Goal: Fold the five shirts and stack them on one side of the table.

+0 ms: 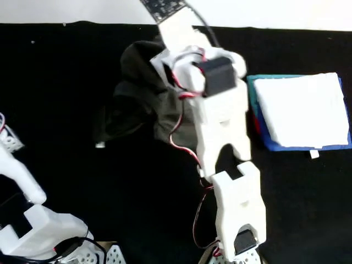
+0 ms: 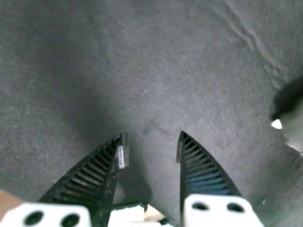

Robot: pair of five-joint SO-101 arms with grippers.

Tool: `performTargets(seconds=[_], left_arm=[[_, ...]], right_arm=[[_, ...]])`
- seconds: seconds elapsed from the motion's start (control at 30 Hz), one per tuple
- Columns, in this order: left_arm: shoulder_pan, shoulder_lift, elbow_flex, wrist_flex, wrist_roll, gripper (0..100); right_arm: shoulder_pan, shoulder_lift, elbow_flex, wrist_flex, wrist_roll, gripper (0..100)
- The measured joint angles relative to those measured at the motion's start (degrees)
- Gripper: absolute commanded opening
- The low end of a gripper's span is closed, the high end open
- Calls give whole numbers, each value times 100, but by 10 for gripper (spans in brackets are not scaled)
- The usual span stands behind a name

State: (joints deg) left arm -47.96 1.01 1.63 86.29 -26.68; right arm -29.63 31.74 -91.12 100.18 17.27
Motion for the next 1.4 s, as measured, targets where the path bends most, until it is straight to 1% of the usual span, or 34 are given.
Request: performTargets(seconds=[0.1, 0.2, 0.37, 0.57, 0.77, 0.87, 0.97, 1.07, 1.23, 1.33, 1.4], left_arm=[[114, -308, 0, 79, 0, 175], [114, -747, 0, 114, 0, 175], [158, -1248, 0, 114, 0, 175], [141, -1310, 0, 132, 0, 175], [141, -1310, 0, 132, 0, 175], [141, -1310, 0, 132, 0, 175], [141, -1310, 0, 132, 0, 175], [149, -1310, 0, 132, 0, 175], [149, -1327, 149, 132, 0, 175], [149, -1336, 448, 132, 0, 175], [149, -1336, 598, 132, 0, 175]], right_arm=[[53, -9, -273, 18, 35, 5], [35, -237, -185, 35, 35, 5], [-229, -1371, 527, 35, 35, 5], [-360, -2400, 1442, -149, 35, 5], [-466, -3103, 1582, -404, 35, 5], [-484, -3209, 1609, -589, 35, 5], [-448, -3103, 2022, -1011, 35, 5], [-255, -2646, 2620, -1705, 35, 5], [255, -1389, 3560, -3305, 35, 5], [589, -484, 3631, -4290, 35, 5], [782, 18, 3631, -4633, 35, 6]])
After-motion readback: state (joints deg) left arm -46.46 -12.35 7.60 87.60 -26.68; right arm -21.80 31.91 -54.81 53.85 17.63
